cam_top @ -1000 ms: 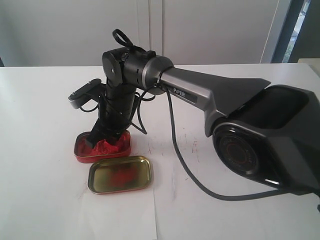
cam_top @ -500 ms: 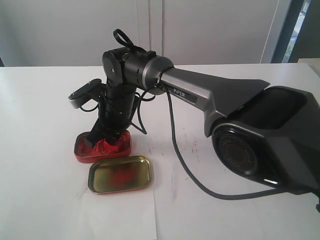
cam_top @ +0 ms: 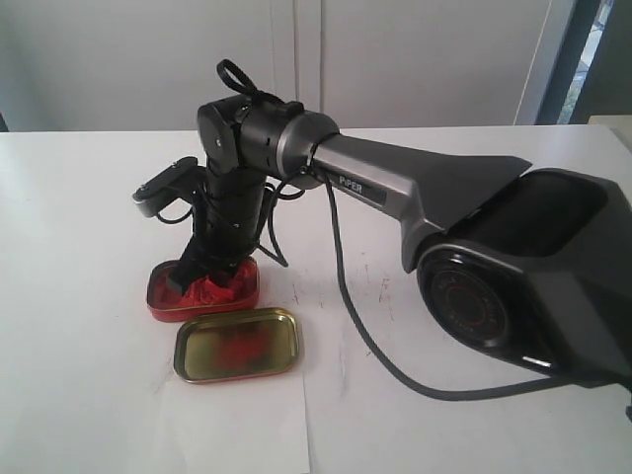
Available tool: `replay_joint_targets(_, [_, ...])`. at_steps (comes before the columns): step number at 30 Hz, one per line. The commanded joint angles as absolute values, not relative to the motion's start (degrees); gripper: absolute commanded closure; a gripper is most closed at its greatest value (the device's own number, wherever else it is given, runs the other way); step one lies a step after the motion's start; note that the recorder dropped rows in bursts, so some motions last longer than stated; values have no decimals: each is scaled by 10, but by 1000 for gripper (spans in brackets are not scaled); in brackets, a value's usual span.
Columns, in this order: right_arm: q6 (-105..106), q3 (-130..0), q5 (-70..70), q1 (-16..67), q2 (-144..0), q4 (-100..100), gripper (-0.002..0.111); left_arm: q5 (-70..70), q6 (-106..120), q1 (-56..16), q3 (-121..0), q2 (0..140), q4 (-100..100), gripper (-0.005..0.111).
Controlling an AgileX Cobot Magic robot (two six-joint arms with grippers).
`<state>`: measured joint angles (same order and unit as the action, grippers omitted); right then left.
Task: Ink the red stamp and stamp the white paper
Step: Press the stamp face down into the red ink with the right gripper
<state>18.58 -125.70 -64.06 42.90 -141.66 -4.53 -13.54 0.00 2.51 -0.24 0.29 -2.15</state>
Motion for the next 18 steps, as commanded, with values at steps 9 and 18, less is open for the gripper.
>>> replay_joint_targets(9, [161,-1239,-643,428,-1389,-25,108,-133,-4,27,0,0,-25,107])
replay_joint_targets(18, [140,-1239,-627,428,-1374,-12,108,-133,-4,27,0,0,-25,107])
